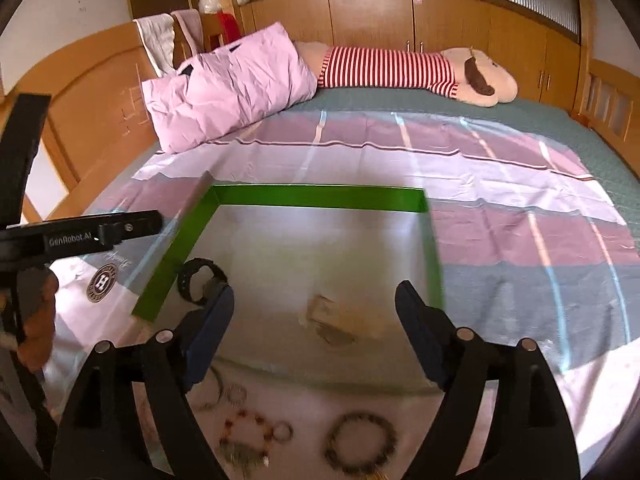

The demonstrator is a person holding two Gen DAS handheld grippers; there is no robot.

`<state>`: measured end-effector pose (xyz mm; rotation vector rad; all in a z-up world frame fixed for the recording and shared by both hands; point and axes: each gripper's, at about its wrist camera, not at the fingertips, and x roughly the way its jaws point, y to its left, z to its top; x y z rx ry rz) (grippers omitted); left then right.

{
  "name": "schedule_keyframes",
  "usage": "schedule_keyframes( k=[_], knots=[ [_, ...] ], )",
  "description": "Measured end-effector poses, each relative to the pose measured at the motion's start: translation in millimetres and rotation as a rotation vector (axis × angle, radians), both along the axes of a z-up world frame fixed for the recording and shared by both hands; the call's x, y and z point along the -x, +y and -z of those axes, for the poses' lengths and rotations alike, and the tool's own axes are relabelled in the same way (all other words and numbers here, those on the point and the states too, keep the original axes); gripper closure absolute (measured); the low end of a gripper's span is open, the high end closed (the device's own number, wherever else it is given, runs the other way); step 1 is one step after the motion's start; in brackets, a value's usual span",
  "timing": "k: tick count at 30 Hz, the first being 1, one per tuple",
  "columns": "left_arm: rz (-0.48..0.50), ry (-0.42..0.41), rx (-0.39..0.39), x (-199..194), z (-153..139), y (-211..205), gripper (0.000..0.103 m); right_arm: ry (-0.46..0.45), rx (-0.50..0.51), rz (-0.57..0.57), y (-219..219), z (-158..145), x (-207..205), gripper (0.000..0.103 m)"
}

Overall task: Organize jewelry
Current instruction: 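Lower black watch into green box with left gripper while right releases white watch inside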

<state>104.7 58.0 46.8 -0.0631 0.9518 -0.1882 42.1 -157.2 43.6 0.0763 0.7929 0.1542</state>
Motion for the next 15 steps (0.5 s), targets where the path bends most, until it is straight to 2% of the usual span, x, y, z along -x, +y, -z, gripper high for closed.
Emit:
schedule_keyframes(
  k=[3, 7, 9, 10, 12, 15],
  knots=[
    [-0.022, 0.040, -0.014, 22, 4, 18, 0.029, 0.031, -0.047, 0.003, -18, 7, 19, 0.016],
    [0.031, 0.115, -0.059, 58, 47, 19, 0.029, 0.176, -0.035, 0.006, -30, 38, 28, 0.016],
    [0.042, 0.153, -0.106, 69, 71, 9, 0.029, 0.212, -0.012, 0.008, -27, 50, 31, 0.018],
    [0.051, 0.174, -0.147, 72, 85, -3, 0.033, 0.227, 0.029, 0.009, -24, 58, 33, 0.021],
    [0.081, 0.175, -0.205, 73, 100, -21, 0.039, 0.261, 0.092, 0.013, -21, 70, 32, 0.037],
    [0.094, 0.167, -0.240, 71, 110, -35, 0.041, 0.329, 0.104, 0.024, -23, 90, 31, 0.041]
  ],
)
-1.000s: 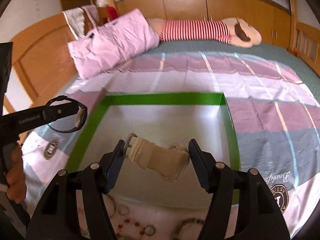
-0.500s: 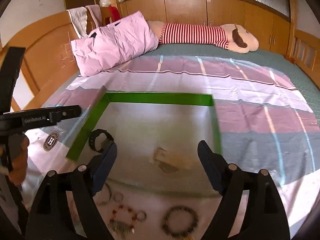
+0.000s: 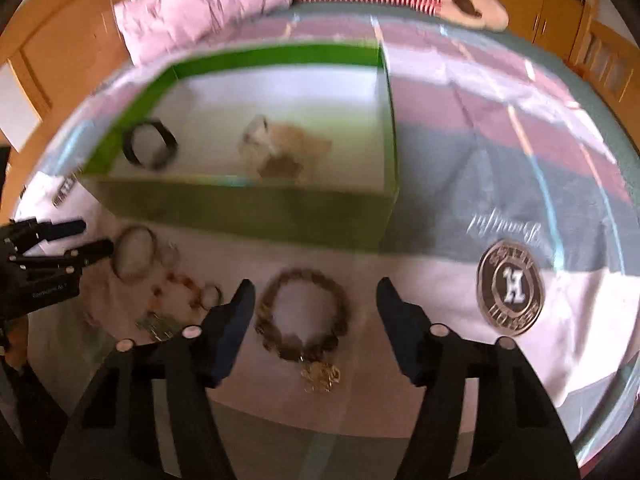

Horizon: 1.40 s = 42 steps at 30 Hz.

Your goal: Organize jewelry

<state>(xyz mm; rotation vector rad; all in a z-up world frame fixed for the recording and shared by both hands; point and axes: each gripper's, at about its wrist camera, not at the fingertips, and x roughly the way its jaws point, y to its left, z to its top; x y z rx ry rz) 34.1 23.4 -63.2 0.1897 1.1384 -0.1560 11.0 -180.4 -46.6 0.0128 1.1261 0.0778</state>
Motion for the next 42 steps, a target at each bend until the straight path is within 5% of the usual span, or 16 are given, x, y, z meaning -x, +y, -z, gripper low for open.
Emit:
schedule_keyframes(
  k=[6, 8, 10, 12, 22, 24, 26, 29, 42],
  knots=[
    [-0.020, 0.074, 0.039, -10, 14, 1, 0.041, 0.067, 0.065, -0.006, 12, 29, -5, 0.043],
    [-0.027, 0.081, 0.045, -10, 15, 2, 0.041, 0.048, 0.076, -0.032, 19, 28, -4, 0.055],
    [-0.027, 0.083, 0.040, -10, 15, 1, 0.041, 0.031, 0.065, -0.056, 26, 25, -3, 0.086],
    [-0.034, 0.091, 0.040, -10, 17, 2, 0.041, 0.012, 0.052, -0.076, 31, 23, -1, 0.095],
    [-0.025, 0.076, 0.013, -14, 22, 5, 0.042, -0.070, -0.020, -0.133, 47, 7, 12, 0.095],
    [-0.026, 0.071, 0.023, -14, 21, 7, 0.052, -0.064, -0.017, -0.132, 49, 5, 14, 0.095],
    [-0.032, 0.055, 0.017, -8, 18, 1, 0.084, -0.058, -0.010, -0.132, 49, 6, 12, 0.095],
    [-0.039, 0.035, 0.018, -8, 11, 3, 0.096, -0.054, -0.004, -0.129, 48, 8, 10, 0.096],
    [-0.044, -0.039, -0.030, 5, -8, 2, 0.099, -0.143, -0.093, -0.121, 40, -9, 11, 0.095]
  ],
)
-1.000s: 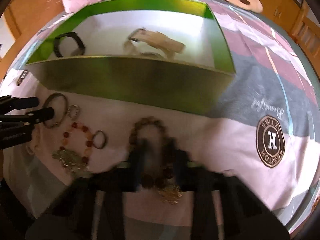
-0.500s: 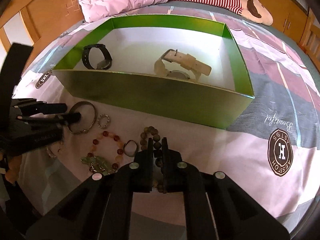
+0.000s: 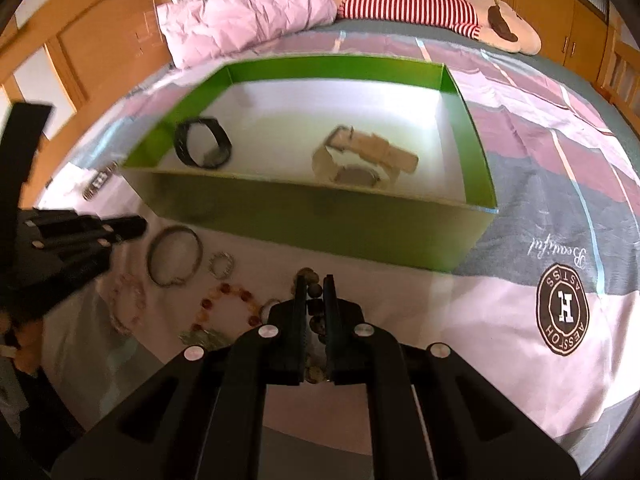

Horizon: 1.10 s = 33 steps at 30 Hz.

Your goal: Organize jewelry

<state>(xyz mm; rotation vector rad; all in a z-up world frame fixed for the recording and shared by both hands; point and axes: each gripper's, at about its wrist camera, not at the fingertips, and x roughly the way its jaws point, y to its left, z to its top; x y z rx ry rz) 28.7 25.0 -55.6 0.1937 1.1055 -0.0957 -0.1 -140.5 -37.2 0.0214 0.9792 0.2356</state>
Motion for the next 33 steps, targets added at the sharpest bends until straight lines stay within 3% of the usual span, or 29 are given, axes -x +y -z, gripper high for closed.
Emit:
schedule_keyframes(
  k=[10, 18, 30, 33],
  knots=[
    [-0.005, 0.008, -0.009, -4, 3, 9, 0.098, -0.031, -0.014, 0.014, -1, -6, 2, 0.096],
    [0.000, 0.015, -0.021, -4, 4, 9, 0.088, -0.068, -0.031, 0.012, -3, -13, 4, 0.095],
    [0.002, 0.027, -0.029, -2, 6, 7, 0.079, -0.014, 0.032, 0.055, -4, 1, -2, 0.095],
    [0.005, 0.027, -0.031, -1, 7, 7, 0.075, 0.002, 0.034, 0.065, -6, 5, -3, 0.085]
  ],
)
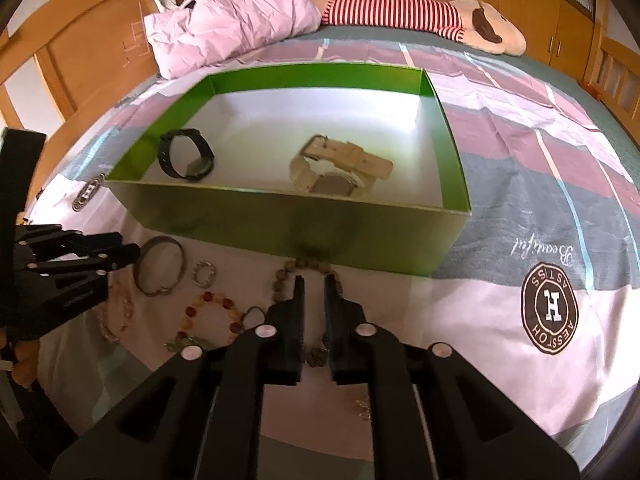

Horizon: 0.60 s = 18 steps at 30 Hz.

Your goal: Organize jewelry

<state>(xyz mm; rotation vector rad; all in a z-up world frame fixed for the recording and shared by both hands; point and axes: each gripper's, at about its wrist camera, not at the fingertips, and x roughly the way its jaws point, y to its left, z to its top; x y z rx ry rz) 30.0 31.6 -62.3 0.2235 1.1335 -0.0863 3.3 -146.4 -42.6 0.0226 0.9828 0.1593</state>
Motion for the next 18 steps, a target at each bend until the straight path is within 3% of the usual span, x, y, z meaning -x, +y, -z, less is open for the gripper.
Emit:
schedule_keyframes(
  k=[4, 18],
  knots=[
    [0.003, 0.003, -0.002, 1, 1, -2, 0.074, 0.005, -0.006, 0.002, 0, 2, 0, 0.064],
    [-0.001, 0.007, -0.001, 1, 1, -4, 0.063, 0.058, 0.000, -0.048, 13, 16, 0, 0.035]
  ],
)
